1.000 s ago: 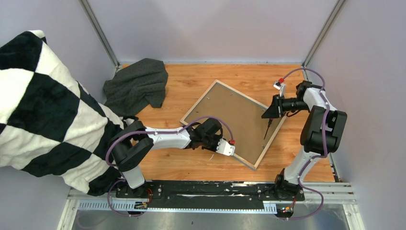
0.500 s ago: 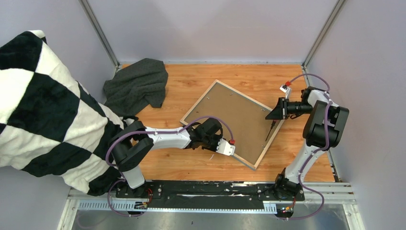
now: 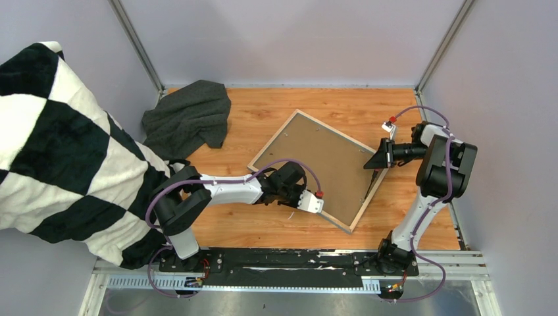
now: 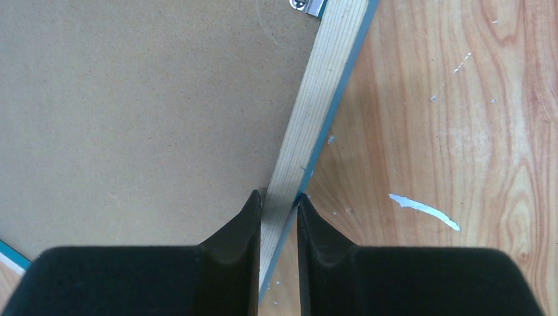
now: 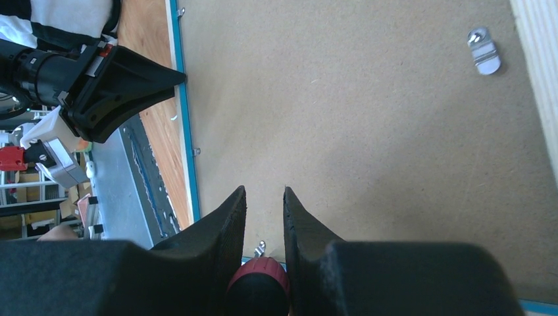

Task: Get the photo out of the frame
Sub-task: Release the photo frame item from the photo frame.

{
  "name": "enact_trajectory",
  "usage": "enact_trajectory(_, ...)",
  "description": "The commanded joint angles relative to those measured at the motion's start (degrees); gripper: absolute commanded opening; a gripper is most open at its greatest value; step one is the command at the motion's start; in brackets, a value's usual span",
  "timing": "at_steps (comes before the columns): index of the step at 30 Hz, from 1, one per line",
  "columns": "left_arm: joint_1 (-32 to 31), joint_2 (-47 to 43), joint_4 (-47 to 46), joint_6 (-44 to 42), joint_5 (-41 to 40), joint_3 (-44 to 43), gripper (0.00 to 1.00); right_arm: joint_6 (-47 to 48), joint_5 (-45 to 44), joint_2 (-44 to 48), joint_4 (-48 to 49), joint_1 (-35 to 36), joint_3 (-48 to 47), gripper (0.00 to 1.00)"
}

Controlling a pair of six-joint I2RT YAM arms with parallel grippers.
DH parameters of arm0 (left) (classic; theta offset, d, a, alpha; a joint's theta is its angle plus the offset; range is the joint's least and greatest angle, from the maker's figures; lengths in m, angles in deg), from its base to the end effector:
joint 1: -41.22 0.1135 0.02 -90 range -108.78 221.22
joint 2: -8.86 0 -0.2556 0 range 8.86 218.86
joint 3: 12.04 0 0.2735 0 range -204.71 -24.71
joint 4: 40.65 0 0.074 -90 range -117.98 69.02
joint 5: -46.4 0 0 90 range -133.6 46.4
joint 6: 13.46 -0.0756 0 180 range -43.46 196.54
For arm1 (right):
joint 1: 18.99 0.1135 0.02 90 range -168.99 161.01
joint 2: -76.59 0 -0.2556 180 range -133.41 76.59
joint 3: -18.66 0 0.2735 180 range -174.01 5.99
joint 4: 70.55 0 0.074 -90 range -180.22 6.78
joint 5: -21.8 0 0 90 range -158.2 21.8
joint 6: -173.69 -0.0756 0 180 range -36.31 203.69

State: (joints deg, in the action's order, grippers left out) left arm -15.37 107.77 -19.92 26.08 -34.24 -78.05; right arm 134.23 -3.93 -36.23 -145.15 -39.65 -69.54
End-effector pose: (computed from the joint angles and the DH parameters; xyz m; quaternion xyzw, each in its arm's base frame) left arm 0.1975 -0.3218 0.0978 0.7765 0.5424 -0.0940 0.3065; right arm 0.3521 -0.0600 0.1297 -0.1763 0.8265 0.4707 0.2533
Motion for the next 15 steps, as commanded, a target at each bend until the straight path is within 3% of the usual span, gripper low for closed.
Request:
enact_trajectory(1,0.5,3.8,2.8,3.5,-2.5,0.7,0.0,1.3,-0.4,-1.5,-3.2,-0.5,0.4,0.0)
enact_trajectory(15,0.5,4.5,3.2,4.3,-2.8,0.1,0.0,3.9,2.8,-4.1,-7.1,-0.6,0.7,0.0)
